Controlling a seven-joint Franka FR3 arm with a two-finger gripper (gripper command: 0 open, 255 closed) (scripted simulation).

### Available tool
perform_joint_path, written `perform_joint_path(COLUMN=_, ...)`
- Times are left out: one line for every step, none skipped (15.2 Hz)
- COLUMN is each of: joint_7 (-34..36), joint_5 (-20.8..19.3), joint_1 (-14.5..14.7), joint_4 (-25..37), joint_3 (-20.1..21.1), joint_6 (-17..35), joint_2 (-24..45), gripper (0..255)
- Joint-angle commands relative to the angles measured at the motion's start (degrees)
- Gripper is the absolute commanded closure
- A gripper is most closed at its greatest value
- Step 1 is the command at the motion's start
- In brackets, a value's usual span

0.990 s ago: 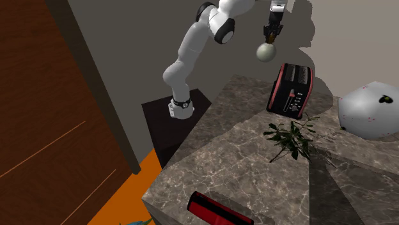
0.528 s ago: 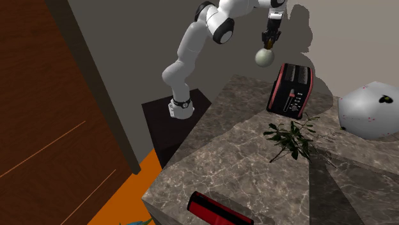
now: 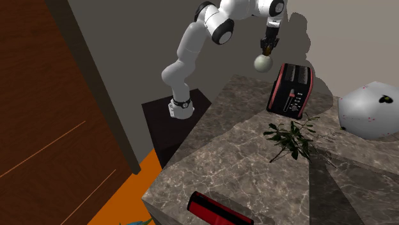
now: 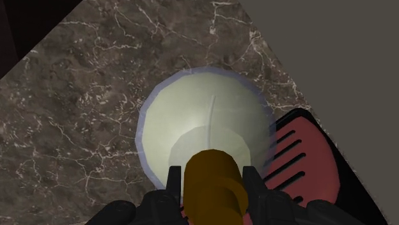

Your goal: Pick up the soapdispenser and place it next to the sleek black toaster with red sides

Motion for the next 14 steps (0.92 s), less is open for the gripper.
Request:
perform_joint_path(joint_7=0.46, joint_5=-0.15, joint_1=-0.44, joint_4=-1.73, joint_3=0.03, joint_6=1.58, joint_2=0.08, gripper=255)
perform_joint_path(joint_7=0.61, joint_5=-0.26, joint_1=-0.66, joint_4=-2.49, joint_3=0.0, joint_6=2.29, joint_2=0.16, gripper=255)
perform_joint_path(joint_7=0.77, joint_5=-0.38, joint_1=-0.86, joint_4=-3.24, joint_3=-0.05, joint_6=3.0, joint_2=0.25, gripper=255)
perform_joint_path(joint_7=0.93, joint_5=-0.52, joint_1=-1.03, joint_4=-3.96, joint_3=-0.11, joint_6=3.7, joint_2=0.36, gripper=255)
perform_joint_path(joint_7=1.1, joint_5=-0.67, joint_1=-1.18, joint_4=-4.67, joint_3=-0.18, joint_6=4.39, joint_2=0.48, gripper=255)
perform_joint_path(joint_7=1.27, joint_5=-0.83, joint_1=-1.32, joint_4=-5.36, joint_3=-0.27, joint_6=5.07, joint_2=0.61, gripper=255)
perform_joint_path(joint_7=1.44, joint_5=-1.01, joint_1=-1.43, joint_4=-6.02, joint_3=-0.37, joint_6=5.74, joint_2=0.75, gripper=255)
perform_joint_path(joint_7=1.62, joint_5=-1.19, joint_1=-1.52, joint_4=-6.67, joint_3=-0.48, joint_6=6.4, joint_2=0.9, gripper=255)
perform_joint_path(joint_7=1.8, joint_5=-1.39, joint_1=-1.6, joint_4=-7.31, joint_3=-0.61, joint_6=7.06, joint_2=1.06, gripper=255)
perform_joint_path(joint_7=1.98, joint_5=-1.6, joint_1=-1.66, joint_4=-7.92, joint_3=-0.74, joint_6=7.71, joint_2=1.23, gripper=255)
perform_joint_path(joint_7=2.17, joint_5=-1.82, joint_1=-1.7, joint_4=-8.52, joint_3=-0.9, joint_6=8.35, joint_2=1.42, gripper=255)
perform_joint_path(joint_7=2.36, joint_5=-2.05, joint_1=-1.73, joint_4=-9.1, joint_3=-1.06, joint_6=8.98, joint_2=1.61, gripper=255)
perform_joint_path(joint_7=2.56, joint_5=-2.29, joint_1=-1.74, joint_4=-9.66, joint_3=-1.24, joint_6=9.61, joint_2=1.81, gripper=255)
perform_joint_path(joint_7=2.76, joint_5=-2.54, joint_1=-1.74, joint_4=-10.2, joint_3=-1.42, joint_6=10.22, joint_2=2.02, gripper=255)
